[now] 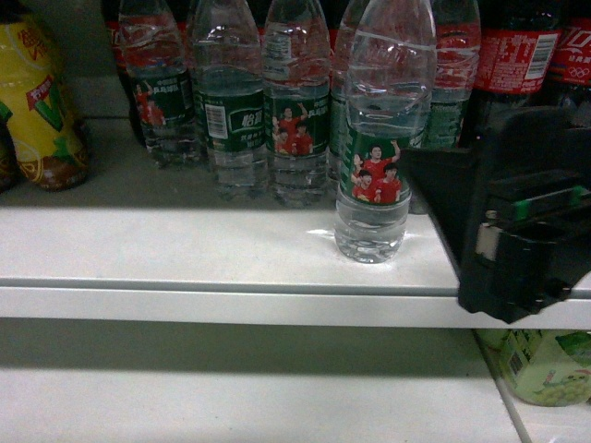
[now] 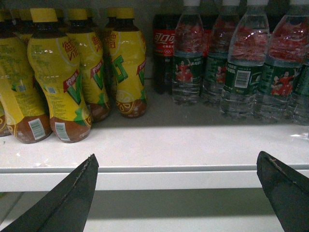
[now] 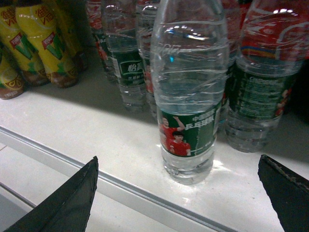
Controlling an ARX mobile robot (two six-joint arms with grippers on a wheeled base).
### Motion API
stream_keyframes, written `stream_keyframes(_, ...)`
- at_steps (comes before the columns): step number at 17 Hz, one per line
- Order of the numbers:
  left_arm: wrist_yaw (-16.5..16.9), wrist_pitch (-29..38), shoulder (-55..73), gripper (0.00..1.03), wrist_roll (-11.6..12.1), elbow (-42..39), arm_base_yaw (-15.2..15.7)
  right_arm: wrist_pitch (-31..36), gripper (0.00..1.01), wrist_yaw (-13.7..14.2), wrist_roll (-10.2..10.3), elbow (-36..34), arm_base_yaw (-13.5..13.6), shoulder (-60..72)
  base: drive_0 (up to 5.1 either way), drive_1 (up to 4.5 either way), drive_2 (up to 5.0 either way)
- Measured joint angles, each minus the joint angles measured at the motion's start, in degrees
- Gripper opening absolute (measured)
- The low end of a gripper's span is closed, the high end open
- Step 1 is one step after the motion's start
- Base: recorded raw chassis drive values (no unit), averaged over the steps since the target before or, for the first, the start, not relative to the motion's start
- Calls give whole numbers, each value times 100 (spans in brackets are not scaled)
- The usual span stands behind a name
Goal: Move water from second to third shelf
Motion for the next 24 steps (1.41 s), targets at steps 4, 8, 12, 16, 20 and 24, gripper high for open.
stream_keyframes(4, 0, 0, 0, 98, 0, 0, 0, -168, 98, -7, 101, 367, 66, 234, 0, 0, 0)
stream_keyframes(8, -2, 0, 0, 98, 0, 0, 0, 125, 98, -625, 129, 94, -275, -68, 0, 0, 0)
stream_keyframes(12, 0, 0, 0, 98, 0, 0, 0, 455, 98, -1305, 0, -505, -772, -223, 0, 0, 0)
stream_keyframes(16, 0, 0, 0, 98, 0, 0, 0, 1263, 98, -1255, -101, -581, -708, 505, 0, 0, 0)
stream_keyframes(20, 0, 0, 0, 98, 0, 0, 0, 1429, 98, -734, -227, -76, -223, 1270, 0, 0, 0)
stream_keyframes(24, 0, 0, 0, 98, 2, 0, 0, 1279, 98, -247, -380, 380, -44, 1495, 0, 0, 0)
